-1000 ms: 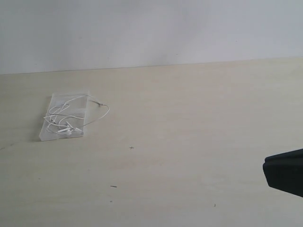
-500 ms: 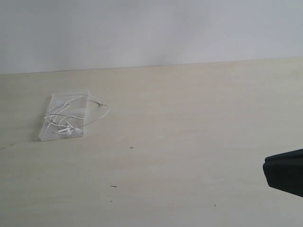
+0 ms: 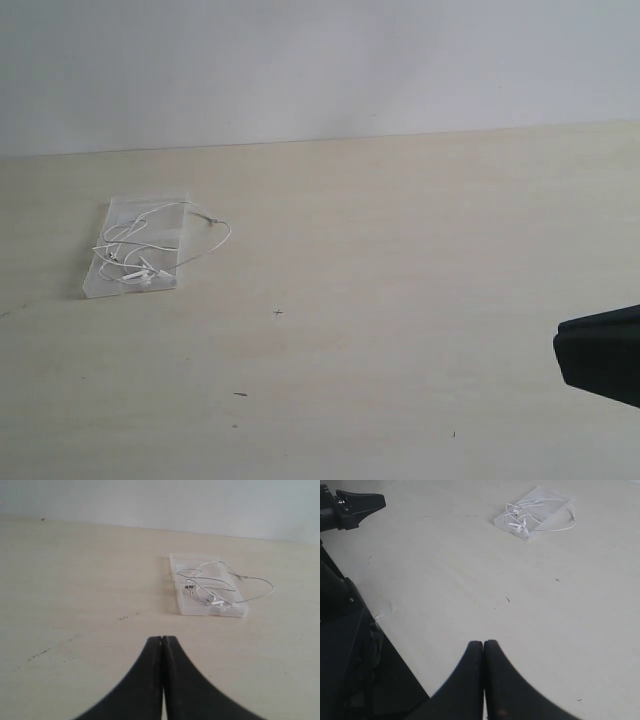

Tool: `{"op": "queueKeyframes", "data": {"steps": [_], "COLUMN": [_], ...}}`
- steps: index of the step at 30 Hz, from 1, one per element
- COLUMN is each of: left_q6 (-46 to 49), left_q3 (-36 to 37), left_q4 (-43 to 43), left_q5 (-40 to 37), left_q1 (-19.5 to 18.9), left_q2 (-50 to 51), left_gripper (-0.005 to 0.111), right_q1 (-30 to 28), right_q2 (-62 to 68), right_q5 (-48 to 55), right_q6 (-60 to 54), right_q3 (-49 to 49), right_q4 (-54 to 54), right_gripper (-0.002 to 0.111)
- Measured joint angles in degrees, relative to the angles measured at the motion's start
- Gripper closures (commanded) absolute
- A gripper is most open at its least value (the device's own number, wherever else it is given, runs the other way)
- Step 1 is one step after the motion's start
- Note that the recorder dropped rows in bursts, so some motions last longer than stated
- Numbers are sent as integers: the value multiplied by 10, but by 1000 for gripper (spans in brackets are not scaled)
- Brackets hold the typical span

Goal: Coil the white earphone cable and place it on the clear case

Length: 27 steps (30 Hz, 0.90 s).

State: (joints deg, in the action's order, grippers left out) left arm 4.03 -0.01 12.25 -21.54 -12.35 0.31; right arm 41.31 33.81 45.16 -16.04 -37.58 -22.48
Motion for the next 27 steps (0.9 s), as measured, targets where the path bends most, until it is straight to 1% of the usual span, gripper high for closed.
{"op": "queueKeyframes", "data": {"steps": [11,15,17,21,24,27], "left_q6": [0,0,0,0,0,0], "left_q3": [0,0,0,0,0,0], "left_q4": [0,0,0,0,0,0], "left_q5": [0,0,-1,-1,-1,-1], "left_q1": [0,0,0,0,0,0], "left_q2": [0,0,0,0,0,0], "left_gripper": [107,107,107,107,107,107], "right_q1": [0,-17,-33,-93,-148,-192], "right_q2": [-7,-63,-108,-210,-281,-326], "right_q5": [0,-11,-24,-60,-91,-149], "right_q6": [0,0,0,-2,-2,6], "right_q3": [0,0,0,15,49,105], "right_q4": [0,17,22,38,50,51], "right_gripper": [108,108,108,108,108,108]}}
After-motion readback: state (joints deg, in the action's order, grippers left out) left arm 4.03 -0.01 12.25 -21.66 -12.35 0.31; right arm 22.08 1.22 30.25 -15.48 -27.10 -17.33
